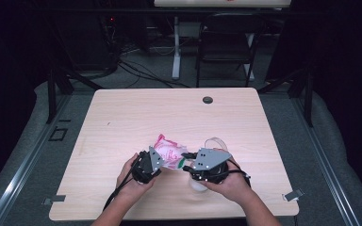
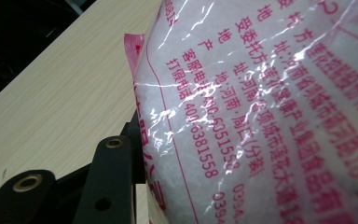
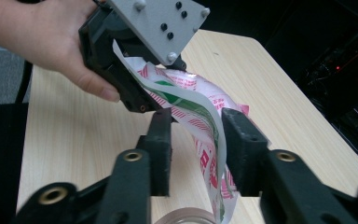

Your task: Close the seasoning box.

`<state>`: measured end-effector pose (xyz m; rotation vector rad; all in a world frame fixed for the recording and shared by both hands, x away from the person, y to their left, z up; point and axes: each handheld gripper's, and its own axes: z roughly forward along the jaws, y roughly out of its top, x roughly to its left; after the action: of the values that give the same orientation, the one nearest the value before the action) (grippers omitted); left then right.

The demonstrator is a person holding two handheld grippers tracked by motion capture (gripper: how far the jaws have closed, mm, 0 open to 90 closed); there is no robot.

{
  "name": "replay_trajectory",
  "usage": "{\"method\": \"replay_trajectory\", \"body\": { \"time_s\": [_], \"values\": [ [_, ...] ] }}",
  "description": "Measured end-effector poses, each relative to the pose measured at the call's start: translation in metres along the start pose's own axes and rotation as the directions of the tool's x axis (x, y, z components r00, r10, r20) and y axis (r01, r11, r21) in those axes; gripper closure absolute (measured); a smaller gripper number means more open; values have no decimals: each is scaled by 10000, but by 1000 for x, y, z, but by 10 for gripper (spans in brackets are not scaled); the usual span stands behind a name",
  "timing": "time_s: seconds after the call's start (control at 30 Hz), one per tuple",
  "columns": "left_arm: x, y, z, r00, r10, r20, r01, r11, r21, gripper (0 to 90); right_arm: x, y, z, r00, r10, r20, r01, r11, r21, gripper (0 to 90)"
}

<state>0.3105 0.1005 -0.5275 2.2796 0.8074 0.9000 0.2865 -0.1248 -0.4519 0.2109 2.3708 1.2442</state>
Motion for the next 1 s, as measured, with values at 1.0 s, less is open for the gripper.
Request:
{"method": "replay_trajectory", "body": {
  "time_s": [1.0],
  "values": [
    [-2,11,-8,9865,1196,-1120,-1242,9917,-347,578,-6,-6,-10,9973,679,-283,-683,9976,-148,900]
  ]
}}
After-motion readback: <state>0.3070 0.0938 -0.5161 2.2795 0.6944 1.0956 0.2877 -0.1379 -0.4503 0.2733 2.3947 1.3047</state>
